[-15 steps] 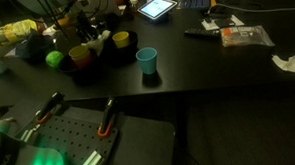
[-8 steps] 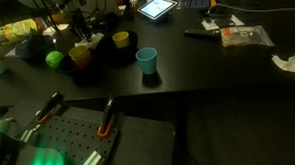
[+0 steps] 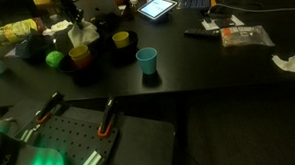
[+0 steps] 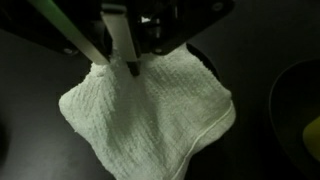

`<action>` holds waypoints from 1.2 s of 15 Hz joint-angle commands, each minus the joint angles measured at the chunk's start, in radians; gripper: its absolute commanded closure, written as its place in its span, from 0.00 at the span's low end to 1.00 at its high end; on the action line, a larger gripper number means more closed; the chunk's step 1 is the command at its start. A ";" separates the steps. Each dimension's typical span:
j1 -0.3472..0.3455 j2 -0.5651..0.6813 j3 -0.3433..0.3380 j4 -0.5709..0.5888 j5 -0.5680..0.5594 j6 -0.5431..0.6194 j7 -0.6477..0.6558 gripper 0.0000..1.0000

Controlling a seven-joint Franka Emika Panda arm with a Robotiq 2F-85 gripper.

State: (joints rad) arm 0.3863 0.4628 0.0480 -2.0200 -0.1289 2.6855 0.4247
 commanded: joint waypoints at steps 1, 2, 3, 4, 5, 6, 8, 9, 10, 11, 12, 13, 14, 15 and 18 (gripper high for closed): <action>0.092 -0.107 -0.114 -0.019 -0.188 0.023 0.086 0.94; 0.108 -0.126 -0.137 -0.015 -0.247 0.022 0.120 0.94; 0.114 -0.149 -0.152 -0.013 -0.299 0.013 0.147 0.94; 0.118 -0.168 -0.162 -0.010 -0.348 0.006 0.179 0.94; 0.120 -0.188 -0.173 -0.007 -0.401 -0.005 0.214 0.94; 0.116 -0.206 -0.180 -0.003 -0.457 -0.026 0.249 0.94; 0.095 -0.236 -0.177 0.001 -0.563 -0.080 0.316 0.94; 0.076 -0.248 -0.166 0.001 -0.610 -0.113 0.348 0.94; 0.056 -0.264 -0.156 -0.002 -0.651 -0.153 0.376 0.94; 0.034 -0.278 -0.144 -0.006 -0.682 -0.191 0.401 0.94; 0.011 -0.294 -0.132 -0.015 -0.704 -0.231 0.424 0.94; -0.010 -0.306 -0.122 -0.021 -0.725 -0.267 0.444 0.94; -0.031 -0.319 -0.111 -0.029 -0.740 -0.306 0.459 0.94; -0.053 -0.336 -0.102 -0.038 -0.748 -0.364 0.466 0.94; -0.127 -0.391 -0.080 -0.078 -0.725 -0.460 0.471 0.94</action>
State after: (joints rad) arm 0.3289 0.1565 -0.0704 -2.0382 -0.8481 2.2963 0.8665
